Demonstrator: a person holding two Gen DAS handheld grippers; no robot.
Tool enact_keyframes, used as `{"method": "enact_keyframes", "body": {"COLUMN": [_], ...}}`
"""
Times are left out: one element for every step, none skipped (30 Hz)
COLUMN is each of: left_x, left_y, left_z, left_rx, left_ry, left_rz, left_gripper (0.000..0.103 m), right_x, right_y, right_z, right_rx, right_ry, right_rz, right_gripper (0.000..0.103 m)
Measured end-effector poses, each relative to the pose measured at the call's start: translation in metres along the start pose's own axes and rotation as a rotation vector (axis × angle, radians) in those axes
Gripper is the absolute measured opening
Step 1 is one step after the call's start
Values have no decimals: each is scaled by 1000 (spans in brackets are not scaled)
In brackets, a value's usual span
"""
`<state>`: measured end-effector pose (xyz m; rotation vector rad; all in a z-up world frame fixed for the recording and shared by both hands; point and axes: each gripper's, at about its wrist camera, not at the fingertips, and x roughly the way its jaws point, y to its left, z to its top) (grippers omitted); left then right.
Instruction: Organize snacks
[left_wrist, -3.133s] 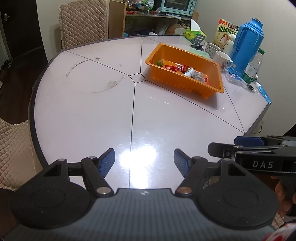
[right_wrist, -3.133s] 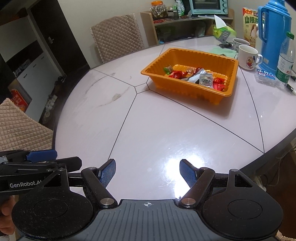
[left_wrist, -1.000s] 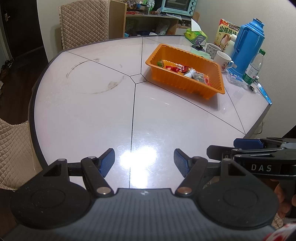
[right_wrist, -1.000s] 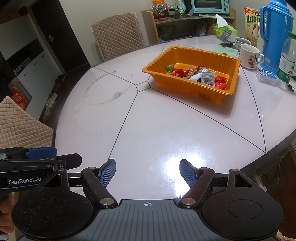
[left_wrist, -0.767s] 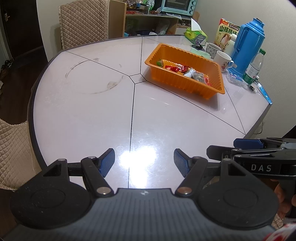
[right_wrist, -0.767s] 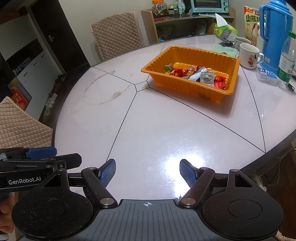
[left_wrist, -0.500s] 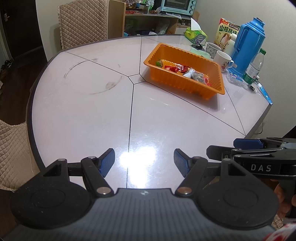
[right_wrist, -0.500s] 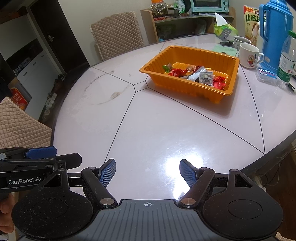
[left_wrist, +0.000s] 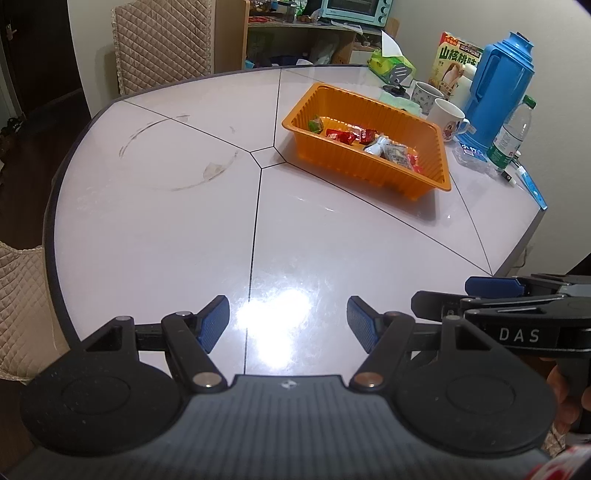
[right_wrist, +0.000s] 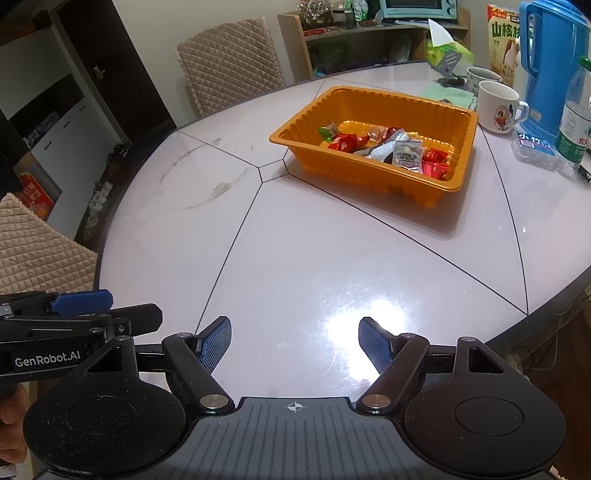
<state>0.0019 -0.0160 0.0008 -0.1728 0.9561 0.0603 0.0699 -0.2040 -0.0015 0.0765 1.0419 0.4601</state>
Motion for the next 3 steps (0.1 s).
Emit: {"method": "enact_keyframes", "body": {"left_x": [1,3,6], "left_y": [0,-1,-1], "left_z": [1,3,5], "left_rx": [0,-1,-3], "left_ry": [3,7,11], "left_rz": [1,2,4], "left_gripper": [68,68,69], "right_x": [1,2,3], "right_y": [-1,-2,-4], "right_z": [1,2,4], "right_rx": [0,-1,-1], "right_ry": [2,3,5], "right_rz": [0,1,1], "right_gripper": [76,76,76]}}
